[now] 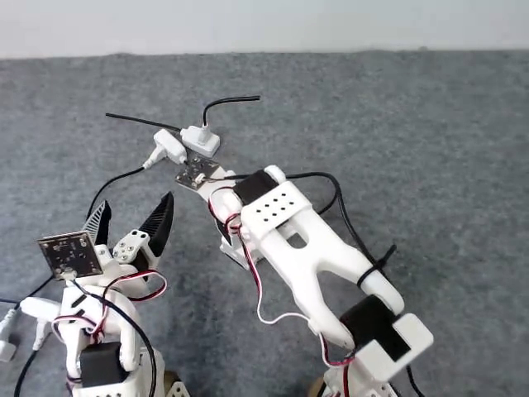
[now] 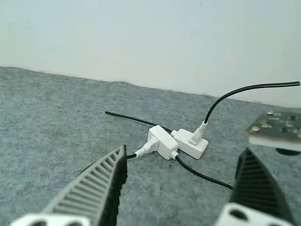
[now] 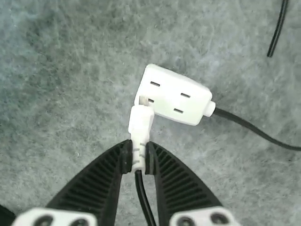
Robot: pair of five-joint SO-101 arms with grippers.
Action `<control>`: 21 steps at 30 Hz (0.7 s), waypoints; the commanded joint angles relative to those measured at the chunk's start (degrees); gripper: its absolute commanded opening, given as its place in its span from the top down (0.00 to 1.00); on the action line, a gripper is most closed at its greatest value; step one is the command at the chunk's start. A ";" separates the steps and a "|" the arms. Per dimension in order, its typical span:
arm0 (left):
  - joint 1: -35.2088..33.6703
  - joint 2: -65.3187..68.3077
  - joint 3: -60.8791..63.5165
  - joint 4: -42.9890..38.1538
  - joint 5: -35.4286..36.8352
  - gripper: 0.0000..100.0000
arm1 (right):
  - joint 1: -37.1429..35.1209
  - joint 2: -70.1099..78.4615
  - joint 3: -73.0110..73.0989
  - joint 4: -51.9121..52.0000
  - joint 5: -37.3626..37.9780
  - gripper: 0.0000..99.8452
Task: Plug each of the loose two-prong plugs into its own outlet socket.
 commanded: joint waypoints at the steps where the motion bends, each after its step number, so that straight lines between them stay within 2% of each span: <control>1: 0.26 -0.62 -0.66 -1.85 0.35 0.64 | 1.80 0.31 -5.63 0.04 0.97 0.99; 7: 0.35 -0.62 -0.57 -1.93 0.35 0.64 | 2.51 0.40 -12.48 5.67 1.05 0.99; 21: 0.35 -0.62 -0.57 -1.93 0.35 0.64 | 2.68 4.88 -13.45 5.32 2.11 0.99</control>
